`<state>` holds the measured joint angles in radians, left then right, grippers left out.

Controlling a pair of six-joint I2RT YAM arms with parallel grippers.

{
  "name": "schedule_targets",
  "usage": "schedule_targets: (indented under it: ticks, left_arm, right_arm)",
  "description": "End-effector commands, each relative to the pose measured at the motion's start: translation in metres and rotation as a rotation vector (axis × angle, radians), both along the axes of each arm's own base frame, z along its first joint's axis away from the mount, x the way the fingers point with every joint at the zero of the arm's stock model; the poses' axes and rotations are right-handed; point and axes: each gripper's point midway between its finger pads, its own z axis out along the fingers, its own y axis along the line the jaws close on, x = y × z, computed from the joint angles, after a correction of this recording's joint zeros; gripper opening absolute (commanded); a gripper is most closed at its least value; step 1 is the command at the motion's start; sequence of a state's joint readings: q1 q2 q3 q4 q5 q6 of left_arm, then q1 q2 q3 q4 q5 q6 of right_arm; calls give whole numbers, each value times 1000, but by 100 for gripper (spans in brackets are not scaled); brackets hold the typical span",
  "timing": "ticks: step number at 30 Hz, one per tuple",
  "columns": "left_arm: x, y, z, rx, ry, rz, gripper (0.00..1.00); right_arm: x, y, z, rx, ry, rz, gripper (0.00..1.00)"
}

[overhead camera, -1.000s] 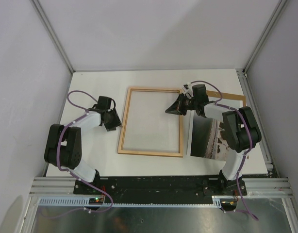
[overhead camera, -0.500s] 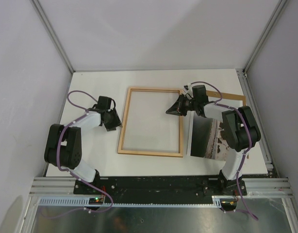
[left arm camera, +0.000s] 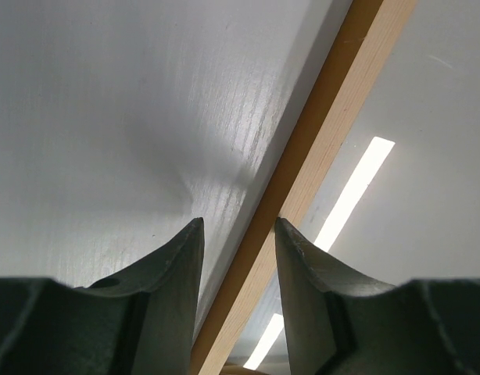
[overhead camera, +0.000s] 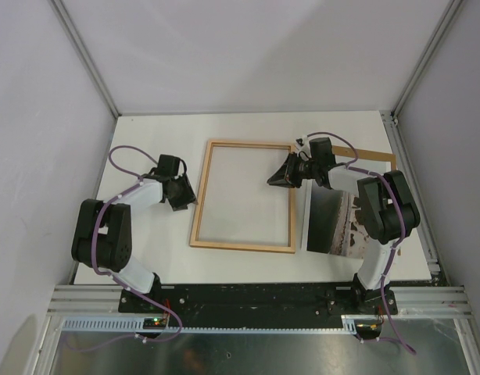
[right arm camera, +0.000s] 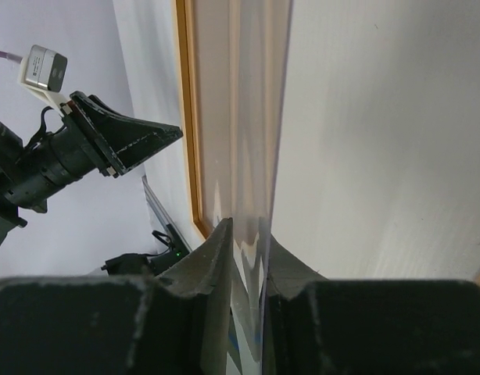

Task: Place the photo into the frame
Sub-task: Place the glass panel at the center of the board.

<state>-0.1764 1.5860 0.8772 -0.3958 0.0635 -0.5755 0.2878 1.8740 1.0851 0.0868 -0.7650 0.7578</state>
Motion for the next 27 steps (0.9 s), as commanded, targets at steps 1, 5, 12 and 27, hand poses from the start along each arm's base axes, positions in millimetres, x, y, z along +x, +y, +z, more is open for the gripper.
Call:
schedule_targets:
  ticks: [1, 5, 12, 27]
  left_arm:
    - [-26, 5, -27, 56, 115, -14, 46]
    - [-26, 5, -27, 57, 114, -16, 46]
    - [-25, 5, -26, 57, 113, -16, 46]
    - [-26, 6, -26, 57, 113, -16, 46]
  right_arm:
    - [12, -1, 4, -3, -47, -4, 20]
    - [15, -4, 3, -9, -47, -15, 26]
    - [21, -14, -2, -52, -47, -39, 37]
    - [29, -35, -12, -139, -33, -74, 41]
